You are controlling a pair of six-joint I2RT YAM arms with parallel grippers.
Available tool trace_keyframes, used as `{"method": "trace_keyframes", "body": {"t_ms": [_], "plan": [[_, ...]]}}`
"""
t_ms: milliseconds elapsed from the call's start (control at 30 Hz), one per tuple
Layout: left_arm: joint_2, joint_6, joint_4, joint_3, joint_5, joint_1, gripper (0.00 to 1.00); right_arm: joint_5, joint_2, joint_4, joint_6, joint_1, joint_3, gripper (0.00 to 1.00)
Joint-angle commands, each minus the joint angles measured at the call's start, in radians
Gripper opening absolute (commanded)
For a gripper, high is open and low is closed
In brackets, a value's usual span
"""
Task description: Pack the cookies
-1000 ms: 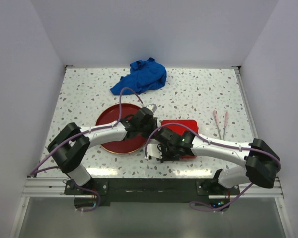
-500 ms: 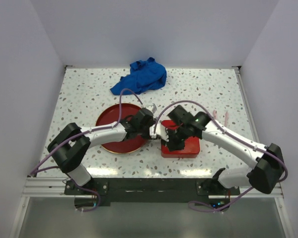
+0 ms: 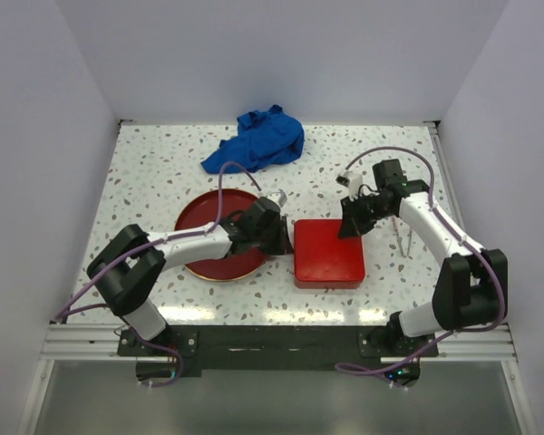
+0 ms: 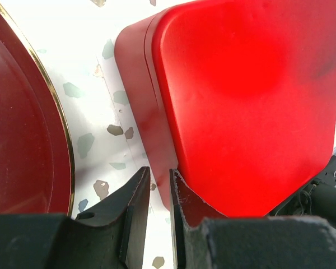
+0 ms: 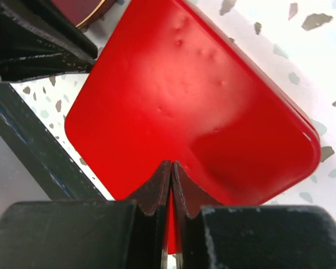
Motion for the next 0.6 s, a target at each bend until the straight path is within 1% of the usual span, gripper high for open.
{"method": "trace_keyframes", "body": {"t_ms": [0, 67, 200, 300, 400, 567], "plan": [[0.017, 0.014, 0.012, 0.071, -0.013, -0.003, 0.25, -0.068, -0.014, 0.038, 0.063, -0.018, 0.023, 0.07], [0.027, 0.02, -0.003, 0.084, -0.024, -0.003, 0.25, -0.089, -0.013, 0.029, 0.04, -0.02, 0.032, 0.08], [0.053, 0.029, -0.045, 0.129, -0.061, -0.003, 0.25, -0.157, 0.044, -0.011, 0.01, -0.018, 0.049, 0.08], [0.072, 0.035, -0.069, 0.155, -0.07, -0.005, 0.26, -0.213, 0.079, 0.002, 0.049, -0.018, 0.058, 0.08], [0.082, 0.041, -0.079, 0.173, -0.078, -0.003, 0.26, -0.221, 0.125, 0.031, 0.103, -0.023, 0.069, 0.08], [0.098, 0.047, -0.082, 0.189, -0.078, -0.005, 0.26, -0.186, 0.205, 0.058, 0.185, -0.112, 0.074, 0.05]]}}
